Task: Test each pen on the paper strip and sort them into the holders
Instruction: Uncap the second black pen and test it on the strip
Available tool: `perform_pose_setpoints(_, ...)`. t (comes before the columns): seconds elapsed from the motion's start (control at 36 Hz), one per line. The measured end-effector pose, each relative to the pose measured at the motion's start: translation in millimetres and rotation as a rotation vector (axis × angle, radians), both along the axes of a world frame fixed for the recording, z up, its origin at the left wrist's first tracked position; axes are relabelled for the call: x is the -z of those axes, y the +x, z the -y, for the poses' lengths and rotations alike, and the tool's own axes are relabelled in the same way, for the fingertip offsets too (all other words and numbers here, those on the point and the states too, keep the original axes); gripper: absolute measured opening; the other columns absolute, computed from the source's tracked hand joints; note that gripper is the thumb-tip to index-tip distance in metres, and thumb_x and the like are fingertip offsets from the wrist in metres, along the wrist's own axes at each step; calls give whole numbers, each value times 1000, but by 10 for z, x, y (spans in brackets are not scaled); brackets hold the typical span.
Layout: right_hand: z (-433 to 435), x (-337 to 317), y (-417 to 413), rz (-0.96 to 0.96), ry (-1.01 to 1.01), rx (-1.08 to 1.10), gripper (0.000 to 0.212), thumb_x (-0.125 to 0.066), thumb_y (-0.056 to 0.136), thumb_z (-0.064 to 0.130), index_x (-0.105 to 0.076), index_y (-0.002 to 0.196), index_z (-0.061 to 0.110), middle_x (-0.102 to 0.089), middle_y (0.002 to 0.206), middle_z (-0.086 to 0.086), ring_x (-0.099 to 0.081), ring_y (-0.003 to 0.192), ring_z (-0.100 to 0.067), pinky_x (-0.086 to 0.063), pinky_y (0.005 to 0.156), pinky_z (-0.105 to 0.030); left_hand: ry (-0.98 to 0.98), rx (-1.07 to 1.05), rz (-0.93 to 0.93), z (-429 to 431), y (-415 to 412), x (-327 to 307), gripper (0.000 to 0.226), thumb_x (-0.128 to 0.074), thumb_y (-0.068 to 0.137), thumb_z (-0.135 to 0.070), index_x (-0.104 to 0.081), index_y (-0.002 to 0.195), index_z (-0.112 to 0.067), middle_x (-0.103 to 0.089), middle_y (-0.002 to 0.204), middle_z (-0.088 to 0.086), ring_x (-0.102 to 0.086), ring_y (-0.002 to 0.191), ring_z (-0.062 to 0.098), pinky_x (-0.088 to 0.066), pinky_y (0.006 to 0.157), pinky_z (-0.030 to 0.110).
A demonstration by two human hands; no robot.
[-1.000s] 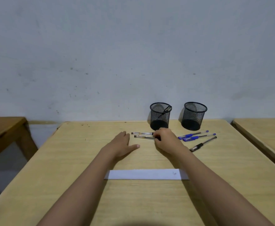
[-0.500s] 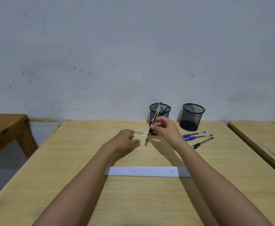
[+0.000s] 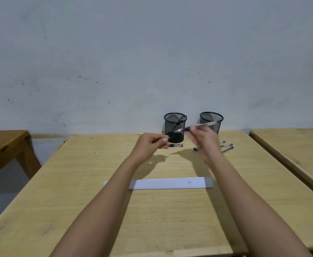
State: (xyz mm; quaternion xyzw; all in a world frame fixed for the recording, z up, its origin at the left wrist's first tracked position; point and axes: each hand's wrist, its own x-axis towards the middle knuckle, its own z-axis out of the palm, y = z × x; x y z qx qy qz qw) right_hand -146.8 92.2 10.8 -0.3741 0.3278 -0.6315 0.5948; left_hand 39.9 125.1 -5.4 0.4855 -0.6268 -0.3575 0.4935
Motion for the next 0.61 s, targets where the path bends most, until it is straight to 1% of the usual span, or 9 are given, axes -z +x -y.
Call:
perform_pose_setpoints(0.08,91,-114,-478,152,-32,151,13,-56,86,-6,-56,75,2,-66,59,1,-67,65,-9,-57,67,-20,47,-94,-99,-77,362,45,16,-56,90,-5,-67,101,2,-68,73,1,-66,62,1,-53,70,11)
perform_pose_setpoints(0.17,100,-114,-734,62,-47,169,8,-61,83,-2,-56,79,2,-63,82,-11,-66,83,-21,-55,70,-20,105,-128,-98,-99,630,101,12,-57,90,-6,-69,87,-8,-69,74,4,-66,64,6,-54,73,17)
perform_pose_setpoints(0.22,50,-89,-651,-21,-35,140,10,-63,82,-3,-56,77,3,-63,78,-10,-67,78,-20,-56,70,-20,121,-133,-14,-49,647,120,13,-59,89,-7,-69,82,-10,-68,75,7,-65,68,11,-54,79,23)
perform_pose_setpoints(0.28,-7,-56,-495,-87,-22,105,12,-64,80,-5,-57,74,2,-66,65,-4,-68,67,-17,-57,69,-20,115,-158,105,9,598,145,12,-61,88,-10,-70,80,-12,-68,75,5,-64,74,15,-51,81,25)
perform_pose_setpoints(0.39,-48,105,-292,-150,-4,67,18,-64,77,-9,-54,67,3,-66,56,-2,-68,61,-16,-59,68,-23,82,-222,341,38,456,250,8,-63,86,-13,-71,89,-12,-65,81,1,-56,73,11,-39,60,7)
perform_pose_setpoints(0.42,-55,136,-262,-161,8,62,20,-64,77,-9,-53,67,4,-66,56,-3,-69,60,-16,-58,65,-21,71,-225,381,35,428,282,9,-63,86,-12,-71,91,-11,-65,84,1,-56,75,11,-38,59,6)
perform_pose_setpoints(0.47,-70,175,-212,-170,33,52,22,-63,79,-8,-51,67,5,-67,56,-3,-69,60,-16,-56,61,-20,59,-207,451,27,388,331,11,-63,86,-12,-70,94,-9,-65,90,2,-59,83,14,-43,68,14)
perform_pose_setpoints(0.53,-75,201,-171,-176,43,38,23,-62,80,-8,-49,67,6,-66,57,-3,-68,61,-15,-58,64,-22,52,-182,531,32,378,359,12,-62,87,-14,-69,95,-9,-64,95,4,-59,90,17,-46,78,26)
perform_pose_setpoints(0.61,-83,233,-127,-237,20,22,21,-62,81,-5,-49,70,7,-63,66,-8,-65,66,-17,-58,70,-26,36,-144,643,64,382,408,15,-59,89,-15,-68,97,-7,-62,100,8,-57,95,21,-45,84,31)
